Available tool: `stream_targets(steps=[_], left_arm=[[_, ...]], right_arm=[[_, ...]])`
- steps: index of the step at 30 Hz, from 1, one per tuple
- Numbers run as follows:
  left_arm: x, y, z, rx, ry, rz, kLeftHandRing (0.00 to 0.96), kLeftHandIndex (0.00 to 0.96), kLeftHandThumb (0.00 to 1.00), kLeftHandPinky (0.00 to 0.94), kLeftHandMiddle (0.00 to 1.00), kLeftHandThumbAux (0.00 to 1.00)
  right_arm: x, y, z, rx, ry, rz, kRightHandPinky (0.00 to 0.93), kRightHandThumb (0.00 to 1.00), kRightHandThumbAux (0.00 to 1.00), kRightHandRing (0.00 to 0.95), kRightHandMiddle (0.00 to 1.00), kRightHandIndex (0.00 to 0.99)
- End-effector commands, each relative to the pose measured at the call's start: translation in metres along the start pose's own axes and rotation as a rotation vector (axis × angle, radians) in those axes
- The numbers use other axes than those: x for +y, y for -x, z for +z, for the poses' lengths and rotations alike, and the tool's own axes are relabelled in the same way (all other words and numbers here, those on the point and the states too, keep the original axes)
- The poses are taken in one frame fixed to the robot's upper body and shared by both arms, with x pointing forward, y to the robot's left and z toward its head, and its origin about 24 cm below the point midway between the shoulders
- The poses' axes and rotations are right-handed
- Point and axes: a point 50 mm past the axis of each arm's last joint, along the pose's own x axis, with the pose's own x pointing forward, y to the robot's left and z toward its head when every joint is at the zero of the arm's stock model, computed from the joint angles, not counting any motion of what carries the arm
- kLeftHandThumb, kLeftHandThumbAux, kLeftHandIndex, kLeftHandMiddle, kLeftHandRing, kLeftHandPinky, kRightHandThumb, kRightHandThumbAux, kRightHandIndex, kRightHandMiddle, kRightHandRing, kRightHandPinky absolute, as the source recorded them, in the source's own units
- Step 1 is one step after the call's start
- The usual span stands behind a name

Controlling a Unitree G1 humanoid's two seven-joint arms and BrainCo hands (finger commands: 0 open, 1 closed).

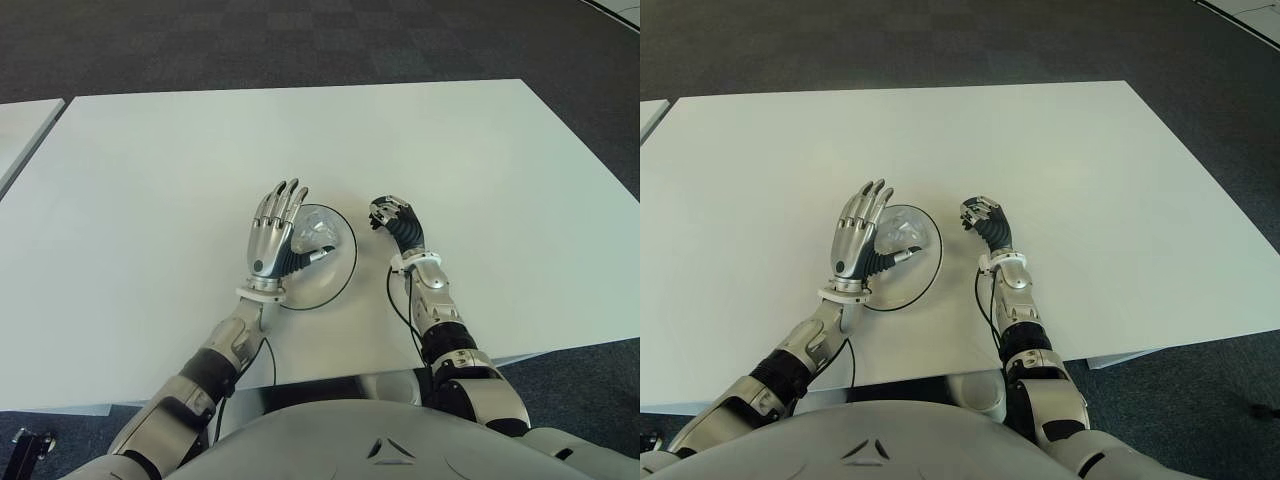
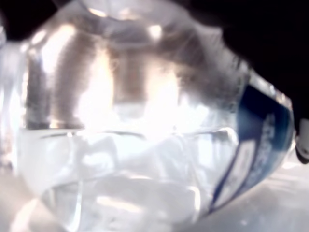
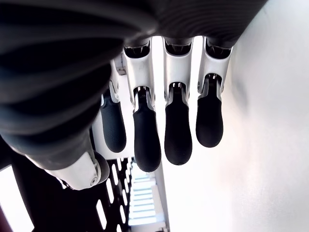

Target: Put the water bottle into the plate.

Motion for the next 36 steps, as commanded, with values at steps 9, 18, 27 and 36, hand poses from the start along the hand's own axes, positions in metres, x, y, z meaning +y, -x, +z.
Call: stream_targets(steps=[9, 18, 27, 36], left_arm=[[0.019, 0.003, -0.004, 0.013, 0.062, -0.049, 0.0, 0.0, 0.0, 0.0, 0.0, 0.389], [0.038, -0.005, -0.007, -0.032, 0.078, -0.1, 0.0, 0.0, 0.0, 0.0, 0.0, 0.337], [0.051, -0.01, -0.007, -0.058, 0.054, -0.138, 0.0, 0.0, 0.0, 0.0, 0.0, 0.318], [0.059, -0.012, -0.006, -0.048, 0.054, -0.147, 0.0, 0.0, 0.0, 0.0, 0.0, 0.324]], right_arm=[[-0.003, 0.023, -0.042, 0.195, -0.024, -0.025, 0.6, 0.702, 0.731, 0.631, 0.641, 0.433], [-0.002, 0.022, -0.04, 0.196, -0.026, -0.036, 0.597, 0.701, 0.731, 0.618, 0.631, 0.431], [-0.002, 0.021, -0.04, 0.199, -0.016, -0.043, 0.59, 0.701, 0.731, 0.608, 0.623, 0.431], [-0.001, 0.021, -0.04, 0.198, -0.022, -0.047, 0.586, 0.703, 0.73, 0.605, 0.622, 0.431]])
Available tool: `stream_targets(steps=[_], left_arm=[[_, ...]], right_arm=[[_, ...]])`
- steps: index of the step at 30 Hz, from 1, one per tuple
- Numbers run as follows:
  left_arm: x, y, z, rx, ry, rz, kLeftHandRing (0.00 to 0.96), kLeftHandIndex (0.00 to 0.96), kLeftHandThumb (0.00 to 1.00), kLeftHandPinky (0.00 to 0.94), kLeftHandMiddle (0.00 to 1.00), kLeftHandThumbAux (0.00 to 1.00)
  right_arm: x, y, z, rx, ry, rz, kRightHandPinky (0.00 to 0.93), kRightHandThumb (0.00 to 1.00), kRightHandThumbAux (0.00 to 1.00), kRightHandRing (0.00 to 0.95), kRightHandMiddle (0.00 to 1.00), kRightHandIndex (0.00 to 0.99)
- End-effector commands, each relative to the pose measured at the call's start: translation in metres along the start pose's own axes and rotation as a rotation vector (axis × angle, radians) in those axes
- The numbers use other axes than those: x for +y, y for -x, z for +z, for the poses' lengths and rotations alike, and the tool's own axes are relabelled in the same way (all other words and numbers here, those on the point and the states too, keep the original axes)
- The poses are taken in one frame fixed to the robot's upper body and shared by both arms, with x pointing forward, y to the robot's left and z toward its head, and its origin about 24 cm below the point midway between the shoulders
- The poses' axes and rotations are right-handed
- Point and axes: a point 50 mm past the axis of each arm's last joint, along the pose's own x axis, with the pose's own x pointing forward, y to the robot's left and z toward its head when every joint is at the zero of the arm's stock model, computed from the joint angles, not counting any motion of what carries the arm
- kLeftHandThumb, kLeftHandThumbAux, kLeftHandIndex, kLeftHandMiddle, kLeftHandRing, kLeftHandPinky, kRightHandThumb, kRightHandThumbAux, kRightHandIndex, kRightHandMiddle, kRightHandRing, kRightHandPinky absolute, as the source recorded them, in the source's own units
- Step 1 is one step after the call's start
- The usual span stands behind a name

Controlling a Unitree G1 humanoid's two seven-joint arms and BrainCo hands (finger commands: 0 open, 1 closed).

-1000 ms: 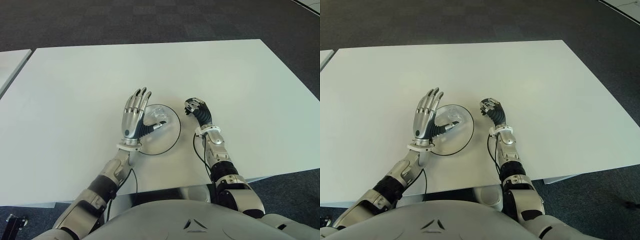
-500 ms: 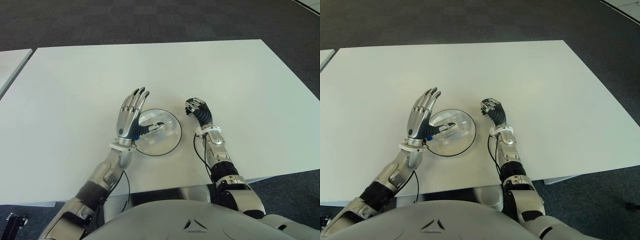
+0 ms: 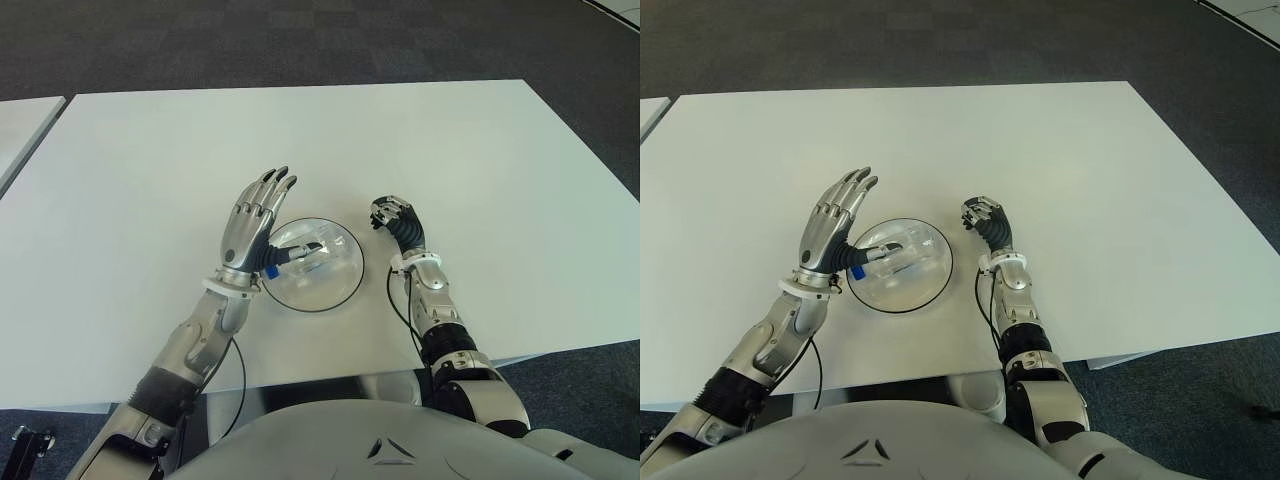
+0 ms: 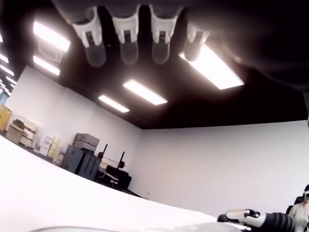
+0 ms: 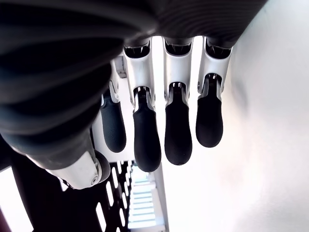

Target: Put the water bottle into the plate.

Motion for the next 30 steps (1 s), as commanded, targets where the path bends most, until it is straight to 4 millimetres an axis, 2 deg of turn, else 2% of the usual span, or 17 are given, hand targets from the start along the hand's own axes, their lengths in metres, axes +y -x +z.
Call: stream_targets(steps=[1, 10, 14, 16, 22, 26, 30], left_arm=[[0.003, 0.002, -0.002, 0.027, -0.005, -0.018, 0.0, 0.0, 0.0, 0.0, 0.0, 0.325], [0.007, 0.002, -0.003, 0.053, 0.025, 0.017, 0.0, 0.0, 0.0, 0.0, 0.0, 0.355], [0.008, 0.003, -0.003, 0.085, 0.08, 0.026, 0.0, 0.0, 0.0, 0.0, 0.0, 0.36], [0.006, 0.009, -0.008, 0.141, 0.166, 0.031, 0.0, 0.0, 0.0, 0.0, 0.0, 0.37], [0.003, 0.014, -0.016, 0.253, 0.348, 0.056, 0.0, 0.0, 0.0, 0.0, 0.0, 0.468], [0.001, 0.019, -0.025, 0.406, 0.493, 0.082, 0.0, 0.0, 0.0, 0.0, 0.0, 0.567], [-0.002, 0.024, -0.033, 0.488, 0.546, 0.106, 0.0, 0.0, 0.018, 0.057, 0.0, 0.663]], right_arm=[[-0.002, 0.021, -0.041, 0.203, -0.025, -0.025, 0.587, 0.703, 0.73, 0.605, 0.622, 0.431], [-0.002, 0.021, -0.04, 0.199, -0.035, -0.023, 0.591, 0.701, 0.731, 0.611, 0.631, 0.432], [-0.002, 0.021, -0.04, 0.199, -0.041, -0.02, 0.593, 0.7, 0.731, 0.613, 0.633, 0.432], [-0.003, 0.021, -0.041, 0.202, -0.049, -0.02, 0.592, 0.701, 0.731, 0.613, 0.633, 0.432], [-0.003, 0.021, -0.041, 0.205, -0.061, -0.021, 0.588, 0.702, 0.73, 0.612, 0.633, 0.432], [-0.004, 0.021, -0.041, 0.203, -0.059, -0.022, 0.591, 0.702, 0.73, 0.613, 0.633, 0.432], [-0.004, 0.021, -0.04, 0.199, -0.054, -0.024, 0.597, 0.702, 0.73, 0.615, 0.633, 0.432]])
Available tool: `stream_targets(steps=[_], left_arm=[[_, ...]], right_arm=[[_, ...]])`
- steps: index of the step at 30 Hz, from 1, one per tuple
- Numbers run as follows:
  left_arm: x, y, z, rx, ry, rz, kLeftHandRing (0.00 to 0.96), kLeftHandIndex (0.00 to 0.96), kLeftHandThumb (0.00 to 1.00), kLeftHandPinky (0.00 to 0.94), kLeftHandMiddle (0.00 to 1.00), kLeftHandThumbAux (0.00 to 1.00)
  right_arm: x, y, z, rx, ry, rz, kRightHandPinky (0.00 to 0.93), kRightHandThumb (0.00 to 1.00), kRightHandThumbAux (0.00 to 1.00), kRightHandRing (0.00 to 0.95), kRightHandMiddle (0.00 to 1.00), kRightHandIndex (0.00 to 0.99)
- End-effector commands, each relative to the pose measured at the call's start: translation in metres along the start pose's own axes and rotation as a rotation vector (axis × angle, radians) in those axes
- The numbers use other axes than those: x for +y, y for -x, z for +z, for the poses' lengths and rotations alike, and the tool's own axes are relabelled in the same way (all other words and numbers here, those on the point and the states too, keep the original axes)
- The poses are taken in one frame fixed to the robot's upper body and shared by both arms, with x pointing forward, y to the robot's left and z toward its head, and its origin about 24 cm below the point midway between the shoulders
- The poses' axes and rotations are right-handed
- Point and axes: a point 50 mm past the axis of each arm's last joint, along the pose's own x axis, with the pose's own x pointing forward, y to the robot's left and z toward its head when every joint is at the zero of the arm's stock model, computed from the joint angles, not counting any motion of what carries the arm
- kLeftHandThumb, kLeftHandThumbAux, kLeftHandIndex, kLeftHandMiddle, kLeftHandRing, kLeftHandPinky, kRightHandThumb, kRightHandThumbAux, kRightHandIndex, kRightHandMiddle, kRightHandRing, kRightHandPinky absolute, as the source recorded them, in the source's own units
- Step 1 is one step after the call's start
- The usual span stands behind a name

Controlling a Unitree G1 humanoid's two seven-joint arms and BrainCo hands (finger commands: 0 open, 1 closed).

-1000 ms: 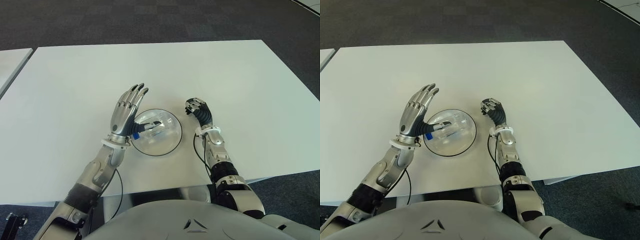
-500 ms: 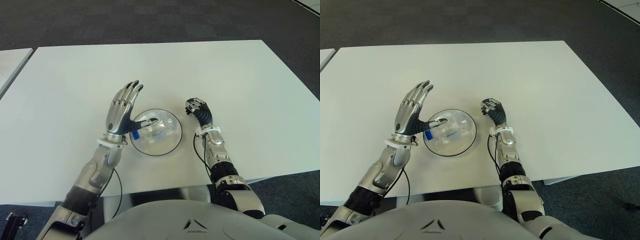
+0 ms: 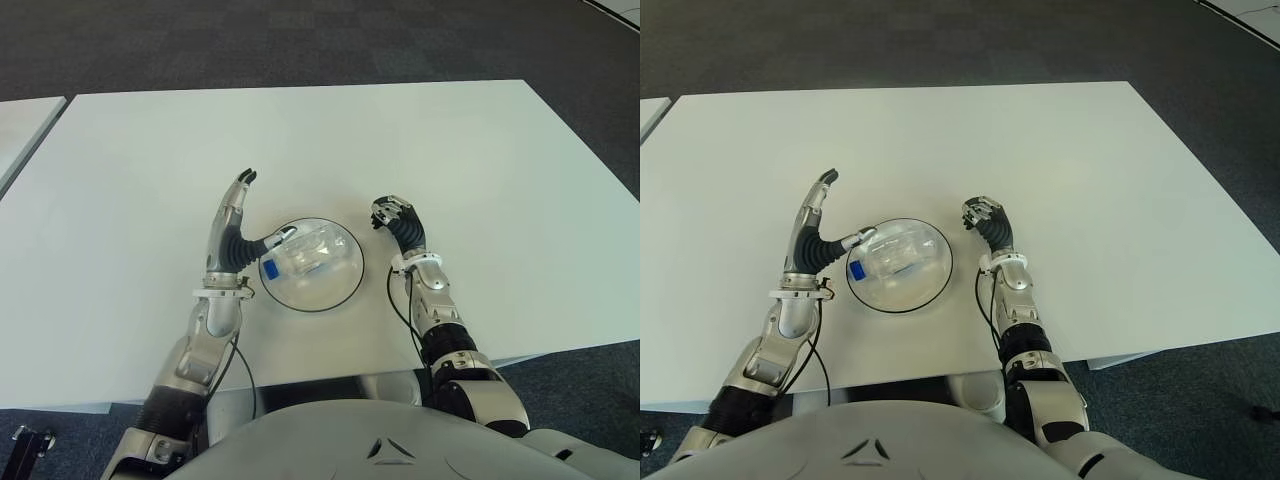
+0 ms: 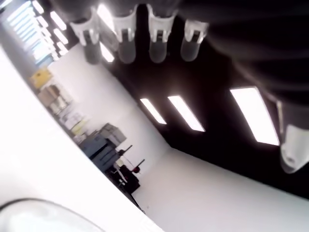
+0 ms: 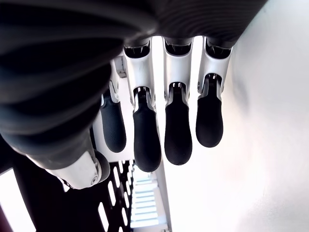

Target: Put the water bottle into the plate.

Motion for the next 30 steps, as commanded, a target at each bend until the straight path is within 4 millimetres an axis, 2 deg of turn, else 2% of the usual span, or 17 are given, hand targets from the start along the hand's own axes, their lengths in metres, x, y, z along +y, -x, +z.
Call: stream_targets(steps=[1, 6, 9, 15, 22, 24, 25, 26, 27, 30], left_arm=[[0.003, 0.006, -0.019, 0.134, 0.064, 0.022, 0.006, 0.008, 0.026, 0.068, 0.008, 0.678], [0.004, 0.007, -0.025, 0.187, 0.113, 0.039, 0.055, 0.067, 0.054, 0.113, 0.07, 0.748], [0.006, 0.009, -0.028, 0.227, 0.161, 0.06, 0.19, 0.19, 0.064, 0.23, 0.208, 0.836], [0.008, 0.015, -0.042, 0.303, 0.234, 0.08, 0.342, 0.332, 0.072, 0.379, 0.352, 0.948], [0.008, 0.015, -0.051, 0.33, 0.313, 0.084, 0.437, 0.412, 0.078, 0.463, 0.436, 0.972], [0.008, 0.015, -0.055, 0.342, 0.354, 0.087, 0.464, 0.437, 0.142, 0.48, 0.462, 0.951], [0.008, 0.015, -0.057, 0.348, 0.373, 0.089, 0.47, 0.435, 0.253, 0.483, 0.469, 0.905], [0.008, 0.016, -0.059, 0.355, 0.394, 0.092, 0.479, 0.432, 0.414, 0.489, 0.48, 0.838], [0.008, 0.016, -0.061, 0.369, 0.419, 0.094, 0.487, 0.431, 0.517, 0.492, 0.491, 0.794], [0.008, 0.019, -0.067, 0.404, 0.463, 0.092, 0.502, 0.431, 0.644, 0.492, 0.514, 0.74]], right_arm=[[-0.004, 0.021, -0.04, 0.199, -0.028, -0.033, 0.599, 0.702, 0.73, 0.617, 0.634, 0.432], [-0.004, 0.021, -0.04, 0.203, -0.028, -0.034, 0.606, 0.701, 0.73, 0.623, 0.642, 0.432], [-0.004, 0.021, -0.04, 0.205, -0.029, -0.034, 0.605, 0.701, 0.73, 0.625, 0.646, 0.433], [-0.004, 0.021, -0.04, 0.204, -0.032, -0.033, 0.604, 0.701, 0.73, 0.624, 0.646, 0.433], [-0.003, 0.021, -0.041, 0.212, -0.033, -0.043, 0.609, 0.701, 0.73, 0.626, 0.65, 0.433], [-0.003, 0.021, -0.04, 0.212, -0.032, -0.044, 0.612, 0.701, 0.73, 0.63, 0.653, 0.433], [-0.003, 0.021, -0.04, 0.212, -0.032, -0.044, 0.612, 0.701, 0.73, 0.631, 0.654, 0.433], [-0.003, 0.021, -0.04, 0.211, -0.031, -0.044, 0.613, 0.701, 0.73, 0.633, 0.655, 0.433], [-0.003, 0.021, -0.04, 0.21, -0.03, -0.044, 0.614, 0.701, 0.73, 0.634, 0.656, 0.434], [-0.003, 0.021, -0.04, 0.204, -0.029, -0.045, 0.611, 0.701, 0.73, 0.635, 0.658, 0.434]])
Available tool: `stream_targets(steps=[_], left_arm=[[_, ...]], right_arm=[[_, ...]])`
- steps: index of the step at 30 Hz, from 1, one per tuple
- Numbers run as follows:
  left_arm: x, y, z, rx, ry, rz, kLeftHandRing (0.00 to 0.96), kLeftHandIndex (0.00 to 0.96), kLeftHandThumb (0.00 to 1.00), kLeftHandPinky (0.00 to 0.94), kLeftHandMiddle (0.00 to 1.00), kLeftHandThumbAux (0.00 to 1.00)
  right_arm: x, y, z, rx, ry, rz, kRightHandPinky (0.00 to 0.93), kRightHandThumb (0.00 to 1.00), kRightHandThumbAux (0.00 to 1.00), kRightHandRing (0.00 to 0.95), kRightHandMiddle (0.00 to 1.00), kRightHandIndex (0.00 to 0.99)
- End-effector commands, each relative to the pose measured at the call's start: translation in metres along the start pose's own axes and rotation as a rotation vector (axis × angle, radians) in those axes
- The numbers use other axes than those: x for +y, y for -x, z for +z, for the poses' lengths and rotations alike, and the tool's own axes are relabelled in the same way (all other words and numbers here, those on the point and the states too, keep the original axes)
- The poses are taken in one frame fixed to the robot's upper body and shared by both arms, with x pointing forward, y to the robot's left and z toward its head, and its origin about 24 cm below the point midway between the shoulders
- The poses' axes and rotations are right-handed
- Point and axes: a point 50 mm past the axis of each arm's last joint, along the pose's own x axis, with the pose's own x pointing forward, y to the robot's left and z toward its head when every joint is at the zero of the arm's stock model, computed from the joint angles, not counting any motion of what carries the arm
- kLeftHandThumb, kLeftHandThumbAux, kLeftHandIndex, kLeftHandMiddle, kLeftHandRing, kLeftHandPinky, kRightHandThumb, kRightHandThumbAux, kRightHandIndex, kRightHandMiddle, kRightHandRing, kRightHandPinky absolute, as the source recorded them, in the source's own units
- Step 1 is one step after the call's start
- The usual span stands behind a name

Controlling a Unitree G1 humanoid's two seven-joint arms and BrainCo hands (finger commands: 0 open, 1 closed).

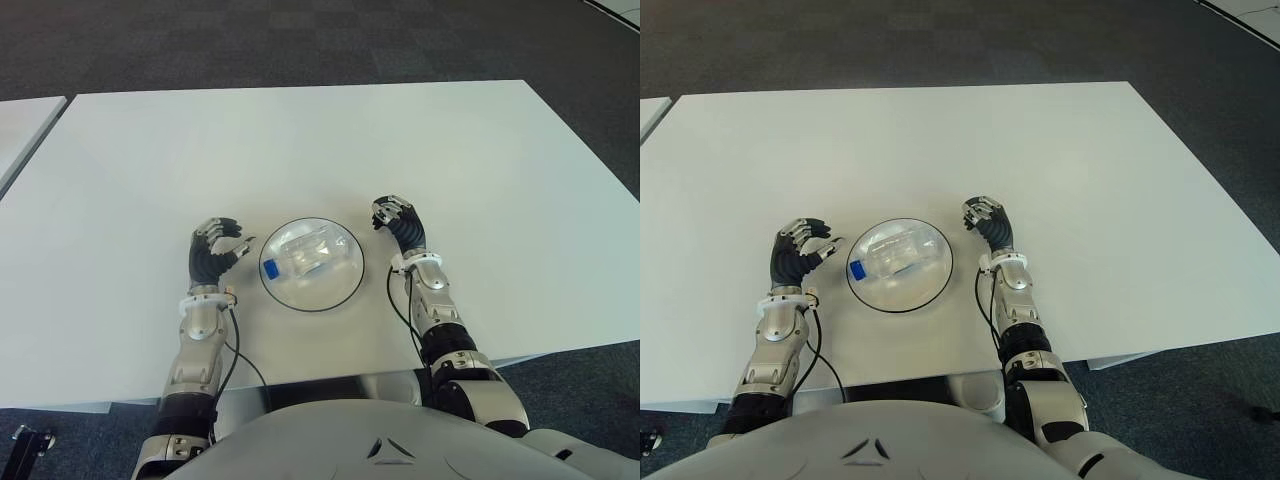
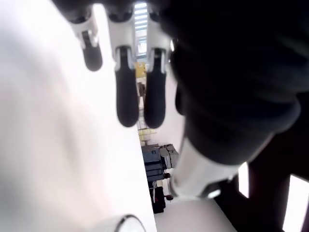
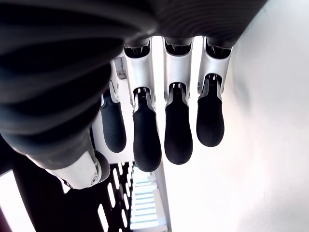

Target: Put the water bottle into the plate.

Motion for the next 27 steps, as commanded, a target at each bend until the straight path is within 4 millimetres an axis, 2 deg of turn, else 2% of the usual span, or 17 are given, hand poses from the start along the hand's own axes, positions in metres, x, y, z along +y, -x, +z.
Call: stream_targets(steps=[1, 6, 17, 27], left_arm=[[0.002, -0.002, -0.009, 0.053, 0.075, -0.007, 0.504, 0.431, 0.656, 0.491, 0.516, 0.735], [0.004, -0.001, -0.014, 0.09, 0.103, -0.026, 0.51, 0.431, 0.699, 0.49, 0.529, 0.716], [0.005, 0.002, -0.028, 0.228, 0.133, -0.096, 0.517, 0.432, 0.707, 0.504, 0.548, 0.712], [0.003, 0.004, -0.036, 0.268, 0.117, -0.122, 0.526, 0.433, 0.709, 0.505, 0.562, 0.71]], right_arm=[[-0.004, 0.021, -0.04, 0.199, -0.025, -0.035, 0.611, 0.701, 0.729, 0.635, 0.658, 0.434], [-0.004, 0.021, -0.04, 0.191, -0.032, -0.032, 0.604, 0.702, 0.729, 0.629, 0.655, 0.434], [-0.005, 0.02, -0.041, 0.201, -0.057, -0.033, 0.592, 0.704, 0.728, 0.608, 0.637, 0.436], [-0.007, 0.02, -0.042, 0.205, -0.06, -0.029, 0.582, 0.705, 0.727, 0.596, 0.624, 0.436]])
